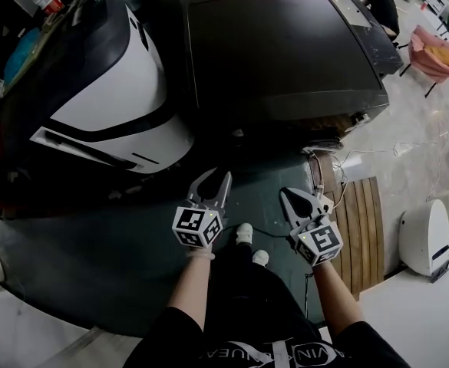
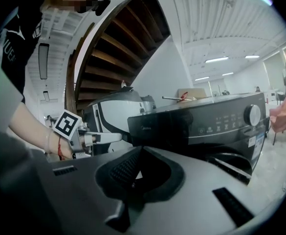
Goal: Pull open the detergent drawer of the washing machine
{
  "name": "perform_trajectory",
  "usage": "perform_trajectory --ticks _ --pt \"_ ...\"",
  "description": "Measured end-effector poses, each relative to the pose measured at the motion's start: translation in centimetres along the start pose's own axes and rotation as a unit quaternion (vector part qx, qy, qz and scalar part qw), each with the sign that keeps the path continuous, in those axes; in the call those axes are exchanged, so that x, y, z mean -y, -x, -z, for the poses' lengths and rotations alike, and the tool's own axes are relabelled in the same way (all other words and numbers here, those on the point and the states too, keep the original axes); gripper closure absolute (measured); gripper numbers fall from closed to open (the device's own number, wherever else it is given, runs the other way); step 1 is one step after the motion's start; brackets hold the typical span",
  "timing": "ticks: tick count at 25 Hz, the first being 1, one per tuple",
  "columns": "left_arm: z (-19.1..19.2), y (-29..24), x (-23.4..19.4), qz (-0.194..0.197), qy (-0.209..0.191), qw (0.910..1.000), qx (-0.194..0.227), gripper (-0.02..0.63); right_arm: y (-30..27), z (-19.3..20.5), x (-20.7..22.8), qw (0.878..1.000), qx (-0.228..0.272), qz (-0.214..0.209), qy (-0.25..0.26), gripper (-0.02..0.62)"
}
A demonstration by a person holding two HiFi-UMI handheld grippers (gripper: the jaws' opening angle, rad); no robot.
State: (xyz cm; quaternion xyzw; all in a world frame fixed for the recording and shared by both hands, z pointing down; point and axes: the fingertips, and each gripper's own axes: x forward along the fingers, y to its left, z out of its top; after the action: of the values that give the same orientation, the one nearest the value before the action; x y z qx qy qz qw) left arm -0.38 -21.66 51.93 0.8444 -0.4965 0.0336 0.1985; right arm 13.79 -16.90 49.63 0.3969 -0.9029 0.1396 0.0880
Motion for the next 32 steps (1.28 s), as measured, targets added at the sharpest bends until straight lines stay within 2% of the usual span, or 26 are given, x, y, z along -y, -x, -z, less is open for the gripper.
perform_trajectory --ticks 6,12,16,20,24,29,32 --pt "1.1 -2.5 -0.7 0.012 0.049 0.9987 0.011 0.522 -1.3 2.5 0.0 1.0 -0.021 -0.008 -0.008 0.583" --pt "1.8 -5.0 -1.4 0.02 0.076 0.9968 0.015 0.522 -2.5 4.4 0.5 0.999 -0.036 -0.007 -0.017 0.583" --pt "1.7 -6.4 -1.7 0.036 0.113 0.9925 0.029 0.522 -3.3 5.0 1.2 0.999 -0.037 0.002 -0.028 0.583" --pt "1.3 -7.5 -1.5 0.073 0.17 0.9812 0.054 0.522 -3.9 5.1 1.3 0.999 -0.038 -0.002 -0.028 0.583" --pt "0.7 -8.1 -1.4 0.096 0.206 0.9704 0.081 0.522 -4.4 5.6 1.1 0.999 -0.042 -0.006 -0.033 0.583" --pt "0.2 -8.4 -1.9 0.109 0.281 0.9444 0.132 0.518 -5.0 6.5 0.6 0.998 -0.05 -0.013 -0.038 0.583" --pt "0.1 -8.4 -2.1 0.119 0.305 0.9326 0.152 0.511 -5.3 7.1 0.6 0.997 -0.053 -0.009 -0.048 0.584"
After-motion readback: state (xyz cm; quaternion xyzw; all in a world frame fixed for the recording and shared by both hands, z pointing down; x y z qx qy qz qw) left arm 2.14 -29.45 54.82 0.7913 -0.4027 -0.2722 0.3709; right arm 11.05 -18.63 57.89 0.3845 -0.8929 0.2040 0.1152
